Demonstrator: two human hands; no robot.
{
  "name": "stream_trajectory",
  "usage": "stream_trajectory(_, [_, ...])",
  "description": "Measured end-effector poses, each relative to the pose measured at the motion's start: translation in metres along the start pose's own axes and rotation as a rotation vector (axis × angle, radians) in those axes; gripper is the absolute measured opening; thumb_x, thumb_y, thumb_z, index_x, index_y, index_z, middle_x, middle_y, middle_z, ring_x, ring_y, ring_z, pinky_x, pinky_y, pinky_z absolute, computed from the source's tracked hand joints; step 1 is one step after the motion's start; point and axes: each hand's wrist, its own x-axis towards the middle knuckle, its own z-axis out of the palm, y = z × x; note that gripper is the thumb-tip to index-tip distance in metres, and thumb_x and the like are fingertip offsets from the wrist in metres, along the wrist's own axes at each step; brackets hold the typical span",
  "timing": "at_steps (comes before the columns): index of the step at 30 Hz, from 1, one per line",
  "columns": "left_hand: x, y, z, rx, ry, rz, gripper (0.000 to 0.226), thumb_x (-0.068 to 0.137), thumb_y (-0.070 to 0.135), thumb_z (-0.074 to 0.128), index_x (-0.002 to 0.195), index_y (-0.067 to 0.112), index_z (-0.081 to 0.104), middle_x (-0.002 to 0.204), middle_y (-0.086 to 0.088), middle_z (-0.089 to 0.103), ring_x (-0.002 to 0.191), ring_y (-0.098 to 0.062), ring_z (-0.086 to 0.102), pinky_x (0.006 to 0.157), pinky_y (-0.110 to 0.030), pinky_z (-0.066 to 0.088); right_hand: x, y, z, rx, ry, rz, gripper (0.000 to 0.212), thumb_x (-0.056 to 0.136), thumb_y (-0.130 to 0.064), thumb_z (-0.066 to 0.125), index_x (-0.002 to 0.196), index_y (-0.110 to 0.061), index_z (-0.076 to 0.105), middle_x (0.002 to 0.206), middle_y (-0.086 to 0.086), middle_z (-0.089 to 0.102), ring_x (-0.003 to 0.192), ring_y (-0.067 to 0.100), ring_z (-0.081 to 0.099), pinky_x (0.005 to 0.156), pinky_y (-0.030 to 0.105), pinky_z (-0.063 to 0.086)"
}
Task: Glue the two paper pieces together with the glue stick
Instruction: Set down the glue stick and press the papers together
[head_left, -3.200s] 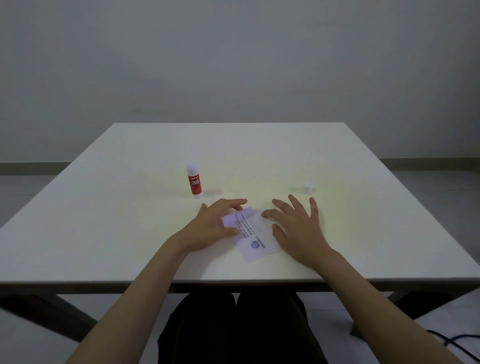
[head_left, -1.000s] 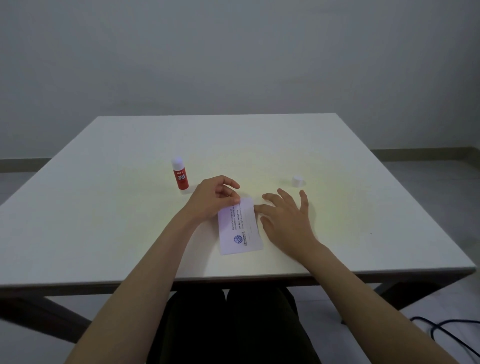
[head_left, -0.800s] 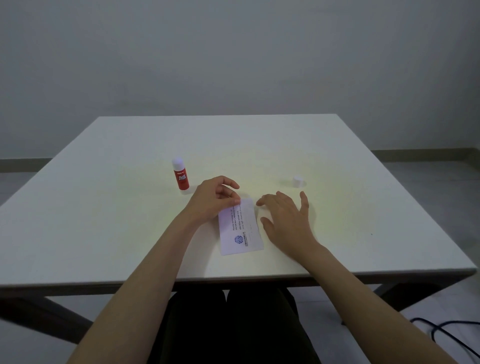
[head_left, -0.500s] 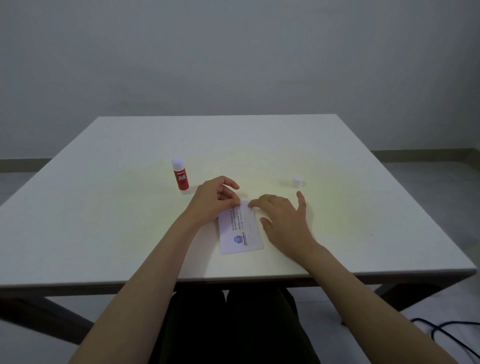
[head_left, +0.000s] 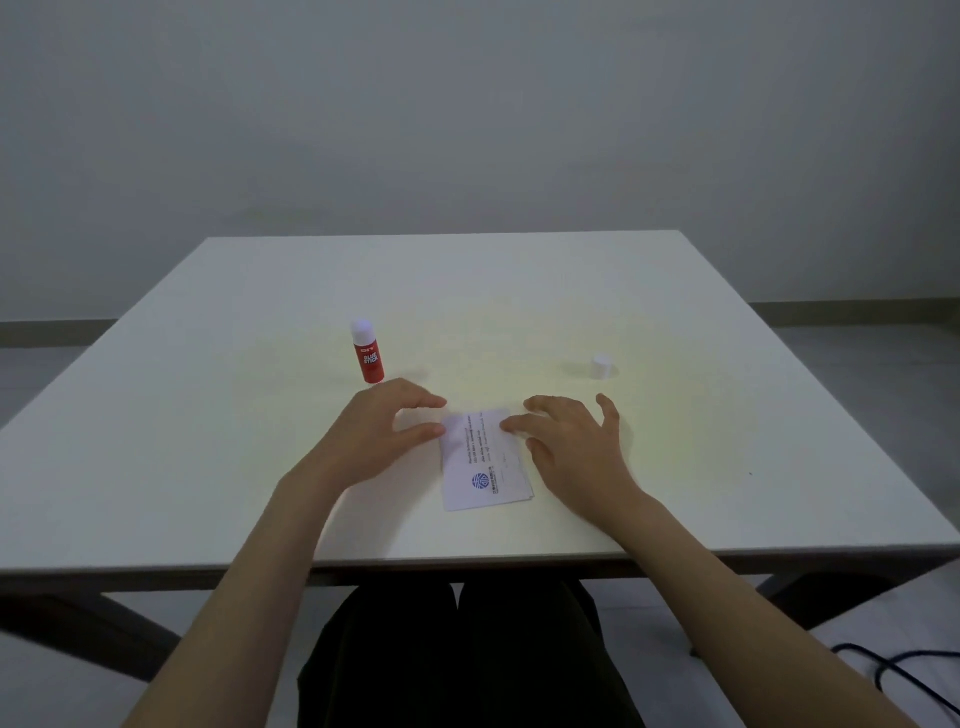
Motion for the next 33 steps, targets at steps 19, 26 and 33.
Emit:
stream_trajectory(19, [-0.039,-0.005,0.017,0.2,-0.086,0.029,0.065,0.073,0.056,0.055,0.133,0.031,0.049,0.139,0.013,0.038,0.132,-0.004,0.031,0.1,-0.024,0.012,-0.013,0.004,0.001,0.243,0.03,0.074,0.016,0.086,-0.017,0.056,0.095,-0.025,0.065,0.13,-0.011,0.056,0.134,0.007,0.035,0.113,0.04,0.0])
stream_trajectory(26, [-0.038,-0.005,0.021,0.181,-0.079,0.038,0.058,0.078,0.053,0.059,0.131,0.034,0.049,0.138,0.016,0.037,0.127,0.003,0.029,0.104,-0.027,0.011,-0.013,0.004,-0.001,0.258,0.019,0.087,0.016,0.086,-0.018,0.057,0.097,-0.026,0.066,0.131,-0.013,0.055,0.135,0.007,0.033,0.113,0.039,0.0])
stream_trajectory(33, [-0.036,-0.006,0.018,0.151,-0.067,0.015,0.066,0.081,0.049,0.062,0.139,0.029,0.039,0.143,0.014,0.036,0.131,-0.002,0.033,0.109,-0.028,0.014,-0.016,-0.002,-0.005,0.258,0.096,0.036,0.029,0.088,-0.017,0.053,0.115,-0.027,0.054,0.125,-0.012,0.057,0.127,0.008,0.043,0.113,0.037,0.0])
